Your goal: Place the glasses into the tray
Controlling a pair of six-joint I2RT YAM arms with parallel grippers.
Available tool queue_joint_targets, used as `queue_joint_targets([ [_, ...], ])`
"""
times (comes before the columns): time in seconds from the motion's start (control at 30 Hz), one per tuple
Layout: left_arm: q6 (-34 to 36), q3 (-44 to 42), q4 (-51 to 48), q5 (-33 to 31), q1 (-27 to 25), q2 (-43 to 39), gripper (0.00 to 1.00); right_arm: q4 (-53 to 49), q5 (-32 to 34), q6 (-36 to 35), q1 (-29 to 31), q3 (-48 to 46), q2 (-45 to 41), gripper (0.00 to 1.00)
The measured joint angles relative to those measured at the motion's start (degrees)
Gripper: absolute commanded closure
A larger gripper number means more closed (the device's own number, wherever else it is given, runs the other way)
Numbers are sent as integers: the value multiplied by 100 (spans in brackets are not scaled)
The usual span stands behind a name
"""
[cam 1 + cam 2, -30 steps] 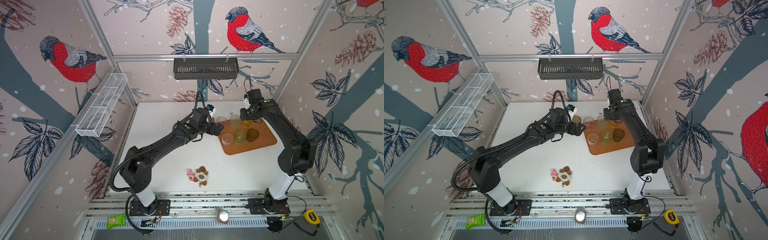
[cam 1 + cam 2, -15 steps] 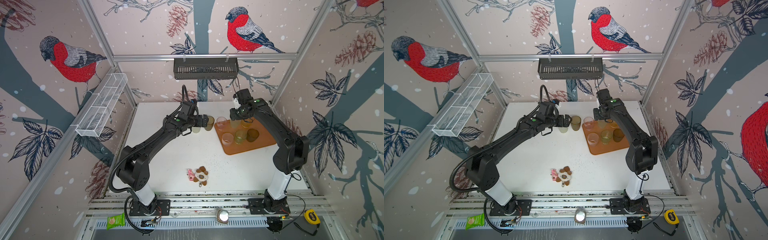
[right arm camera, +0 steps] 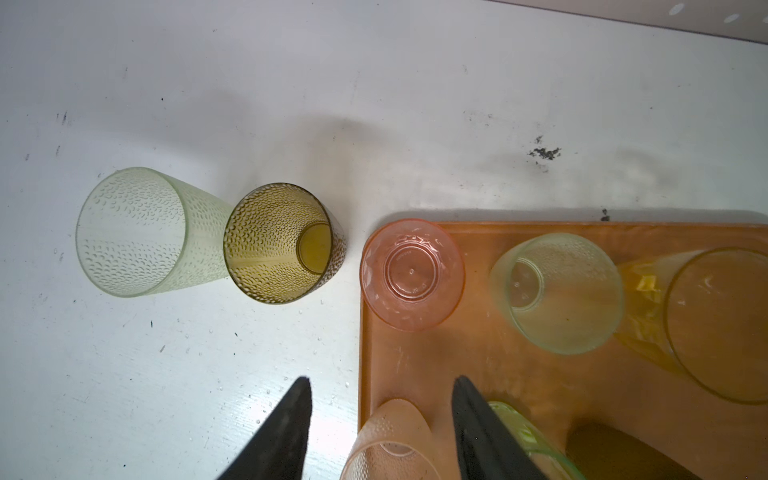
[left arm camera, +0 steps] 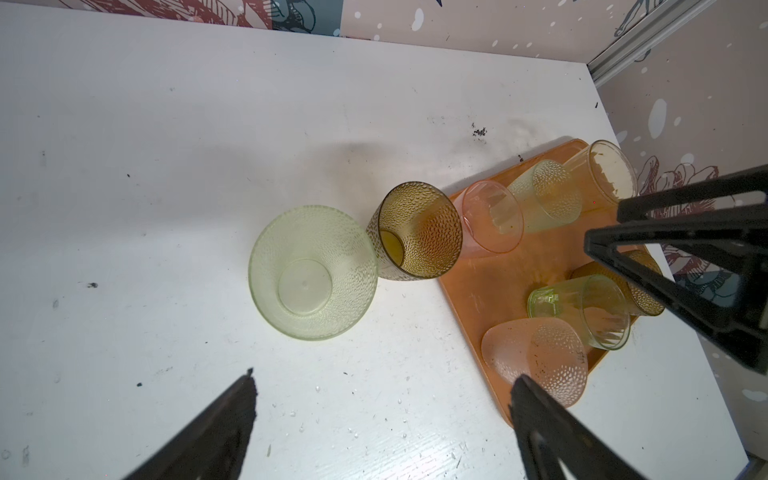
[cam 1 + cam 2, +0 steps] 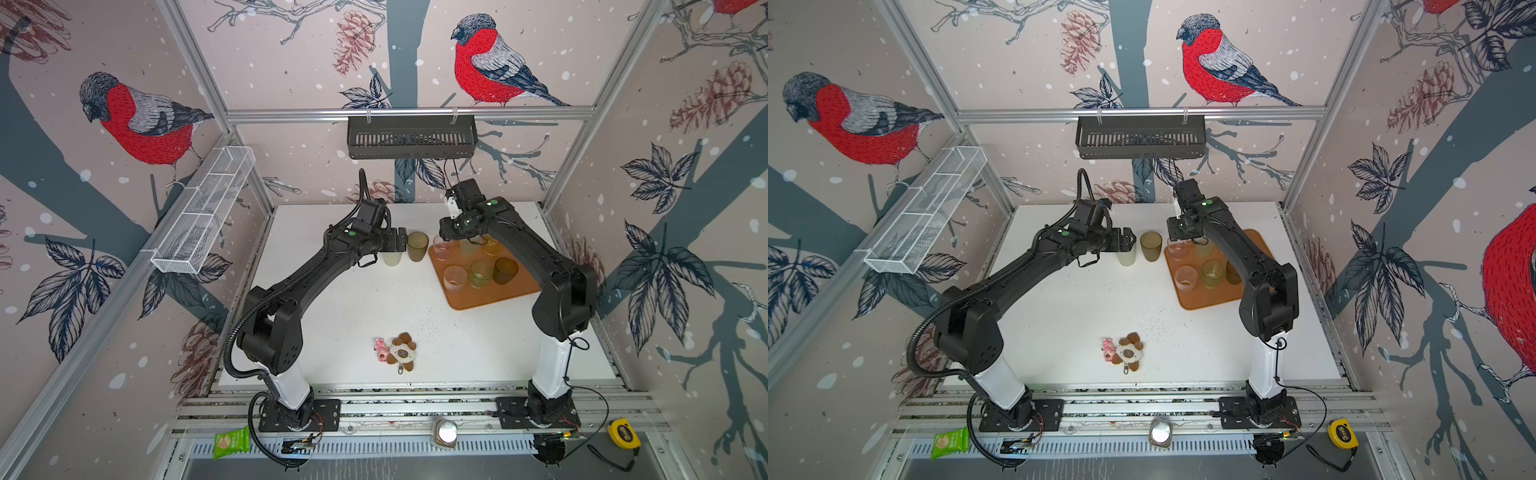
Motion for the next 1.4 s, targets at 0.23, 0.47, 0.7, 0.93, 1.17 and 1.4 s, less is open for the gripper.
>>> queue_joint_targets([
  [0.23,-92,-175,-11,125,0,-144,5,31,-238,-33,57,476,492,48],
  [0.47,-105,-317,-9,142,0,-289,5,35,-396,-175,83,748,861,51],
  [0.7,-142,-498,72,208,0,-450,4,46,-540,-208,85,933,1165,57],
  [0.93,-149,-654,168,286,0,-616,4,59,-645,-212,122,1078,1360,59],
  [1.17,-192,-713,251,289,0,-667,4,61,-660,-212,133,1121,1451,60],
  [1.4,-186,-540,225,68,13,-557,5,55,-658,-210,153,1222,1432,59],
])
